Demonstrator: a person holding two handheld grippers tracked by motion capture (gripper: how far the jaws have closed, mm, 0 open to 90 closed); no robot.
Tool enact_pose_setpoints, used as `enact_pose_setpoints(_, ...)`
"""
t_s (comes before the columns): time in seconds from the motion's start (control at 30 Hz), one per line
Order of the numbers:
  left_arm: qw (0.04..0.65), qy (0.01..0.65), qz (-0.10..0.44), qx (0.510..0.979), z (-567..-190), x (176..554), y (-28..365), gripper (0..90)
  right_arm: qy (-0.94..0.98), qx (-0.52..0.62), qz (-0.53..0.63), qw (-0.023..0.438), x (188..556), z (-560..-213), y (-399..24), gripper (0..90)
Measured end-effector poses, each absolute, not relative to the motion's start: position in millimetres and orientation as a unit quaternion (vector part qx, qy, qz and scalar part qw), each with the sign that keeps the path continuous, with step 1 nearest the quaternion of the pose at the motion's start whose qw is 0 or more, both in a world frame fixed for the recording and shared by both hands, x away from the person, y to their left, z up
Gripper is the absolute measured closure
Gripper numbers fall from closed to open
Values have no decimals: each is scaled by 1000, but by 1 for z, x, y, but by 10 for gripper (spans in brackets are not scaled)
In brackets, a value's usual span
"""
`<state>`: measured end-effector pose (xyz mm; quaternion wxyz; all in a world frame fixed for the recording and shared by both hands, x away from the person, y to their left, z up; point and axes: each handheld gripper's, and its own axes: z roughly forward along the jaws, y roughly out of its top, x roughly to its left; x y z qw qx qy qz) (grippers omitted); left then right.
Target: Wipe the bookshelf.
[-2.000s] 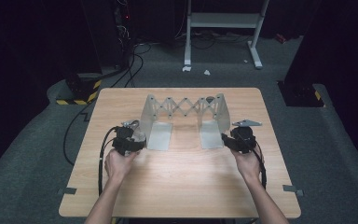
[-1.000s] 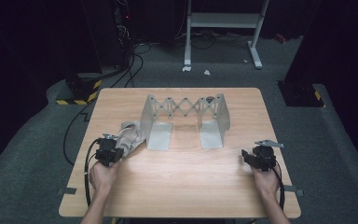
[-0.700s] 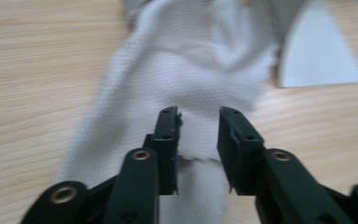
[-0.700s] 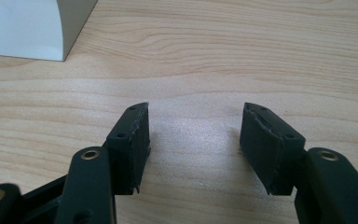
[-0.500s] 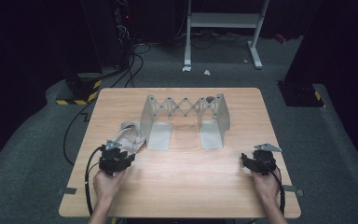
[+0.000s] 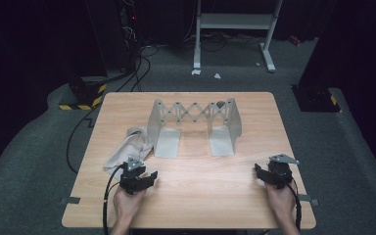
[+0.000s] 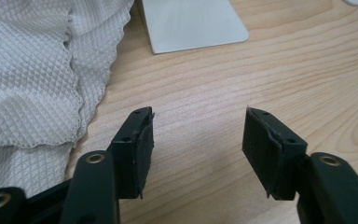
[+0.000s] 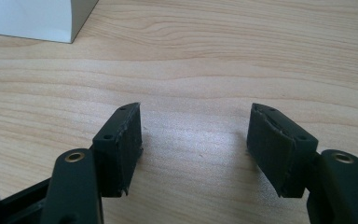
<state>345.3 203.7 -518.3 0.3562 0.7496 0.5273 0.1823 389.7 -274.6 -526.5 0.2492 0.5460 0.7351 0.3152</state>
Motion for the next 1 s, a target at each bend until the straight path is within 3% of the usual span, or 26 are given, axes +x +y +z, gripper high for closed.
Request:
enact_pose_setpoints(0.37,338,510,228,757,-528,351,201,388,735,547,315,249,389,-526,-274,357)
enact_pose_setpoints(0.47,342,509,230,756,-530,354,204,337,735,546,314,250,388,-526,-273,355)
enact_pose_setpoints(1.0,340,520,234,748,-530,356,206,332,737,543,316,248,387,-527,-272,344)
